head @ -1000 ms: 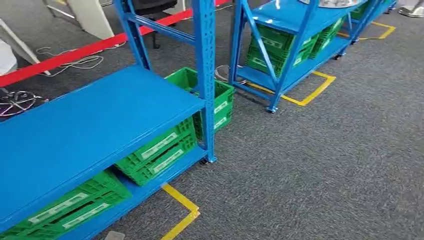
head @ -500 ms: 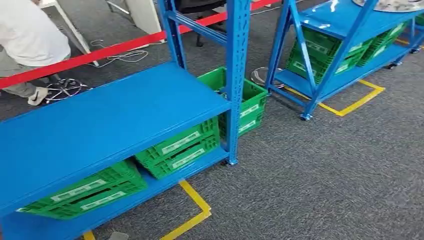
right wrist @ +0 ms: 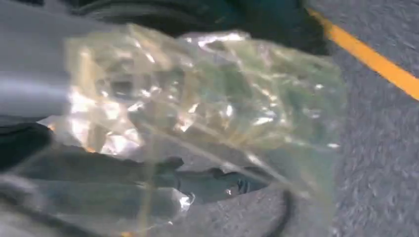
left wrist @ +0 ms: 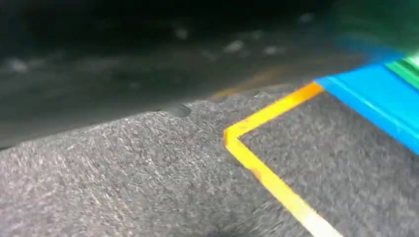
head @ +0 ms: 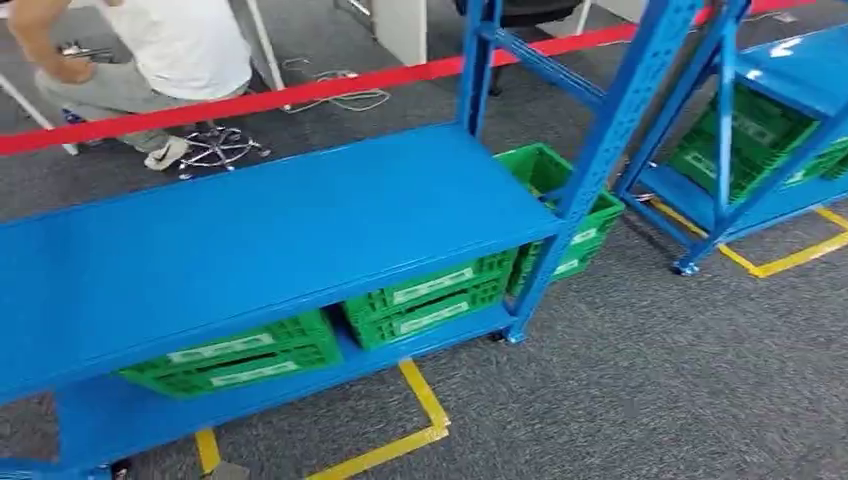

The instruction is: Take the parts from the cabinet and place them on the table.

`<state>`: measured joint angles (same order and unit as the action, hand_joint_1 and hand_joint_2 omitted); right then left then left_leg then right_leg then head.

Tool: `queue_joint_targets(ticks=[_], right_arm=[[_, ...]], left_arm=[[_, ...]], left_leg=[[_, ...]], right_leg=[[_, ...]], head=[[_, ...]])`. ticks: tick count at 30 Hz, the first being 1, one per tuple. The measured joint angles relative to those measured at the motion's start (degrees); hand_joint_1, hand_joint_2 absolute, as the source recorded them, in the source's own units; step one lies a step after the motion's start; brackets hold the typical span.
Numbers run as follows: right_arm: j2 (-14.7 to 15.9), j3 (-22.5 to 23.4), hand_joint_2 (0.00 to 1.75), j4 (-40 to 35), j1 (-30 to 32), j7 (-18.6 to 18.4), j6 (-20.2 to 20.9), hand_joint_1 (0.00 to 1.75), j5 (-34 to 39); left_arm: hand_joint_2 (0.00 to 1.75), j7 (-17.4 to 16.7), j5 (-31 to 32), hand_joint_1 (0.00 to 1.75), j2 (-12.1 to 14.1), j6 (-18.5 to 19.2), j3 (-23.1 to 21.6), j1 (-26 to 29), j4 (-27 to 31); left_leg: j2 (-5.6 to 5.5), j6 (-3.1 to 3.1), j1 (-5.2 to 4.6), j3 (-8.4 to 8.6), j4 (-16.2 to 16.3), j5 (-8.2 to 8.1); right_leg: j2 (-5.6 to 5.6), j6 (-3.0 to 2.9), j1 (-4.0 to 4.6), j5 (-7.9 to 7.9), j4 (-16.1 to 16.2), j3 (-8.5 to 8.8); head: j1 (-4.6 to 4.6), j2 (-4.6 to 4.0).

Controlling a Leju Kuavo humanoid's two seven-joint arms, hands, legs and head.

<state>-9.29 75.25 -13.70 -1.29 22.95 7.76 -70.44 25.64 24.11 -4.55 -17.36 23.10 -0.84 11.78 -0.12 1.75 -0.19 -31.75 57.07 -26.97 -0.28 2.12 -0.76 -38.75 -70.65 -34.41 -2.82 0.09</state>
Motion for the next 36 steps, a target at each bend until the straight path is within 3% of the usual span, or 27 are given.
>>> queue_joint_targets(ticks=[1, 2, 3, 5, 6, 7, 11, 12, 13, 14, 16, 17, 19, 21, 22, 23, 26, 27, 28, 29, 30, 31, 32, 33, 34, 35, 36], right_arm=[[0.13, 0.00, 0.00, 0.04, 0.18, 0.15, -0.13, 0.00, 0.07], [0.15, 0.00, 0.00, 0.09, 0.25, 0.43, -0.31, 0.00, 0.20], [0.17, 0.00, 0.00, 0.13, 0.27, 0.59, -0.46, 0.00, 0.22], [0.31, 0.00, 0.00, 0.15, 0.20, 1.05, -0.61, 0.00, 0.46], [0.37, 0.02, 0.00, 0.15, 0.20, 1.31, -0.63, 0.00, 0.68], [0.48, 0.02, 0.00, 0.17, 0.15, 1.79, -0.59, 0.00, 0.98], [0.59, 0.24, 0.00, 0.13, -0.06, 3.59, 0.22, 0.00, 1.95], [0.61, 0.35, 0.00, 0.09, -0.27, 3.89, 0.42, 0.00, 2.12], [0.74, 0.46, 0.00, -0.11, -0.33, 4.31, 0.64, 0.00, 2.27], [0.74, 0.48, 0.00, -0.11, -0.26, 4.59, 0.96, 0.00, 2.38], [0.74, 0.59, 0.00, -0.18, -0.20, 4.94, 1.29, 0.00, 2.60], [0.74, 0.72, 0.00, -0.33, -0.28, 5.05, 1.42, 0.00, 2.67], [0.74, 0.85, 0.00, -0.46, -0.49, 5.11, 1.55, 0.00, 2.78], [0.72, 0.87, 0.00, -0.52, -0.60, 5.16, 1.60, 0.00, 2.82], [0.72, 0.87, 0.00, -0.55, -0.64, 5.18, 1.60, 0.00, 2.84], [0.74, 0.90, 0.00, -0.61, -0.68, 5.18, 1.60, 0.00, 2.84], [0.72, 0.94, 0.00, -0.79, -0.81, 5.25, 1.64, 0.00, 2.93], [0.72, 0.94, 0.00, -0.94, -0.87, 5.27, 1.66, 0.00, 2.95], [0.72, 0.94, 0.00, -1.01, -0.92, 5.35, 1.71, 0.00, 2.95], [0.72, 0.94, 0.00, -1.01, -0.89, 5.49, 1.75, 0.00, 2.99], [0.72, 0.94, 0.00, -1.01, -0.64, 5.55, 1.77, 0.00, 3.06], [0.72, 1.01, 0.00, -1.05, -0.42, 5.70, 1.77, 0.00, 3.17], [0.70, 1.18, 0.00, -1.07, -0.38, 5.84, 1.73, 0.00, 3.26], [0.70, 1.31, 0.00, -1.07, -0.42, 5.90, 1.71, 0.00, 3.28], [0.70, 1.38, 0.00, -1.16, -0.47, 5.97, 1.68, 0.00, 3.41], [0.70, 1.42, 0.00, -1.36, -0.53, 5.99, 1.66, 0.00, 3.43], [0.70, 1.42, 0.00, -1.49, -0.57, 6.01, 1.64, 0.00, 3.43]], left_arm=[[0.00, 0.13, 0.00, 0.00, -0.02, -0.11, 0.00, 0.04, 0.00], [0.00, 0.31, 0.00, 0.00, -0.04, -0.11, 0.00, 0.11, 0.00], [0.00, 0.44, 0.00, 0.00, -0.07, -0.13, 0.00, 0.22, 0.00], [0.00, 0.61, -0.07, 0.00, -0.20, -0.30, 0.00, 0.24, 0.00], [0.00, 0.63, -0.09, 0.00, -0.22, -0.37, 0.00, 0.20, 0.00], [0.00, 0.79, -0.29, 0.00, -0.22, -0.44, 0.02, 0.09, 0.00], [0.00, 1.18, -1.57, 0.00, -0.20, -0.09, 0.26, 0.60, -0.02], [0.00, 1.25, -1.77, 0.00, 0.11, -0.09, 0.39, 0.73, -0.02], [0.00, 1.33, -1.88, 0.00, -0.28, 0.11, 0.42, 0.64, -0.02], [0.00, 1.38, -1.95, 0.00, -0.22, 0.22, 0.42, 0.39, -0.02], [0.00, 1.44, -1.97, 0.00, -0.26, 0.42, 0.44, 0.17, -0.02], [0.00, 1.44, -1.97, 0.00, -0.24, 0.44, 0.48, 0.22, -0.02], [0.00, 1.44, -2.10, 0.00, -0.20, 0.50, 0.52, 0.62, -0.02], [0.00, 1.44, -2.10, 0.00, 0.02, 0.52, 0.63, 0.58, -0.02], [0.00, 1.44, -2.12, 0.00, 0.02, 0.53, 0.72, 0.47, -0.02], [0.00, 1.46, -2.10, 0.00, 0.00, 0.55, 0.79, 0.28, -0.02], [0.00, 1.51, -2.12, 0.00, 0.04, 0.57, 0.89, 0.35, -0.04], [0.00, 1.53, -2.23, 0.00, 0.00, 0.66, 0.92, 0.37, -0.04], [0.00, 1.59, -2.54, 0.00, -0.15, 0.94, 0.94, 0.55, -0.07], [0.00, 1.60, -2.65, 0.00, 0.00, 1.05, 1.03, 0.41, -0.07], [0.00, 1.64, -2.82, 0.00, -0.02, 1.18, 1.31, 0.12, -0.07], [0.00, 1.62, -3.08, 0.00, -0.11, 1.29, 1.42, -0.01, -0.07], [0.00, 1.64, -3.13, 0.00, -0.13, 1.29, 1.49, 0.05, -0.07], [0.00, 1.64, -3.13, 0.00, -0.17, 1.29, 1.57, 0.24, -0.07], [0.00, 1.64, -3.13, 0.00, -0.22, 1.29, 1.68, 0.37, -0.07], [1.75, 1.64, -3.15, 0.00, -0.31, 1.29, 1.73, 0.41, -0.07], [1.75, 1.64, -3.15, 0.00, -0.37, 1.29, 1.77, 0.41, -0.07]], left_leg=[[-0.96, 0.00, -0.03, 0.01, 0.02, 0.00], [-1.76, -0.01, -0.03, 0.13, 0.03, -0.02], [-2.56, -0.05, -0.01, 0.24, 0.05, -0.04], [-4.37, -0.34, 0.12, 0.59, 0.14, -0.22], [-5.02, -0.61, 0.17, 0.65, 0.28, -0.39], [-5.69, -1.06, -0.18, 0.30, 0.68, -0.62], [-8.20, -2.45, 0.40, -0.58, 0.63, -0.13], [-5.63, -2.62, 0.28, -0.62, 1.23, -0.73], [-1.89, -3.01, 0.09, -1.67, 3.31, -2.19], [-0.78, -3.30, 0.23, -3.30, 6.64, -4.06], [-0.32, -3.68, 0.55, -7.68, 15.37, -7.72], [-0.31, -3.80, 0.64, -8.99, 17.95, -8.12], [-0.19, -3.66, 0.64, -7.65, 15.07, -4.87], [1.04, -3.02, 0.44, -3.21, 6.35, 0.10], [3.78, -2.47, 0.06, -1.33, 2.49, 0.91], [7.11, -2.04, -0.70, -1.11, 2.01, 0.14], [4.89, -1.27, -0.74, -1.32, 1.29, -0.17], [3.95, -0.83, -0.21, -0.81, 0.65, 0.22], [3.35, -0.66, -0.08, -0.74, 0.56, 0.34], [2.61, -0.36, -0.01, -0.78, 0.56, 0.36], [1.81, -0.13, 0.02, -0.83, 0.57, 0.43], [0.97, 0.05, -0.02, -0.84, 0.57, 0.36], [0.24, 0.11, -0.07, -0.78, 0.60, 0.32], [-0.23, 0.18, -0.14, -0.64, 0.61, 0.24], [-0.60, 0.17, -0.18, -0.47, 0.62, 0.14], [-0.93, 0.08, -0.18, -0.19, 0.63, -0.01], [-1.21, -0.09, -0.17, 0.15, 0.63, -0.20]], right_leg=[[0.15, 0.10, 0.03, -1.03, -4.05, -2.35], [0.17, 0.14, 0.02, -0.45, -5.07, -3.33], [0.18, 0.12, 0.01, 1.46, -3.56, -3.11], [0.97, 0.08, -0.20, 7.70, 5.90, 0.59], [2.69, 0.08, -0.46, 9.77, 10.36, 2.42], [5.34, -0.01, -0.67, 8.64, 11.97, 3.21], [3.22, -1.36, -0.48, 8.86, 12.40, 3.79], [2.35, -1.70, -0.67, 9.06, 12.72, 3.99], [1.67, -2.05, -0.64, 8.96, 12.86, 4.15], [0.76, -2.23, -0.53, 8.83, 12.85, 4.22], [-1.19, -2.46, -0.40, 8.56, 12.84, 4.34], [-1.98, -2.44, -0.39, 8.45, 12.83, 4.41], [-3.35, -2.40, -0.36, 8.14, 12.83, 4.78], [-4.69, -2.20, -0.31, 7.75, 12.85, 5.43], [-5.35, -1.93, -0.21, 7.46, 12.90, 5.66], [-5.91, -1.60, 0.20, 7.17, 12.79, 5.32], [-8.26, -0.76, 0.61, 6.78, 13.27, 6.70], [-8.22, -0.32, 0.50, 6.27, 13.20, 6.59], [-4.54, 0.04, 0.34, 5.39, 12.10, 6.27], [-2.05, 0.08, 0.21, 3.53, 9.06, 4.89], [-0.70, 0.13, 0.15, 1.34, 4.29, 2.53], [-0.09, 0.12, 0.18, -0.54, -1.03, -0.33], [0.13, 0.11, 0.19, -1.09, -4.54, -2.64], [0.17, 0.05, 0.19, -0.15, -5.15, -3.71], [0.16, -0.08, 0.19, 2.03, -3.33, -3.54], [0.16, -0.22, 0.19, 5.17, 0.89, -2.13], [0.17, -0.46, 0.19, 8.33, 6.22, -0.02]], head=[[0.09, 0.00], [0.04, 0.00], [0.07, 0.00], [0.07, 0.00], [0.11, 0.00], [0.17, 0.00], [0.15, 0.00], [0.11, 0.02], [-0.68, 0.00], [-0.75, 0.00], [-0.72, 0.00], [-0.77, 0.00], [-0.81, 0.00], [-0.77, 0.00], [-0.77, 0.00], [-0.78, 0.00], [-0.50, 0.02], [-0.53, 0.00], [-0.18, 0.00], [-0.06, 0.00], [0.00, 0.00], [0.04, 0.00], [0.15, 0.00], [0.13, 0.00], [0.13, 0.00], [0.15, 0.00], [0.13, 0.00]])
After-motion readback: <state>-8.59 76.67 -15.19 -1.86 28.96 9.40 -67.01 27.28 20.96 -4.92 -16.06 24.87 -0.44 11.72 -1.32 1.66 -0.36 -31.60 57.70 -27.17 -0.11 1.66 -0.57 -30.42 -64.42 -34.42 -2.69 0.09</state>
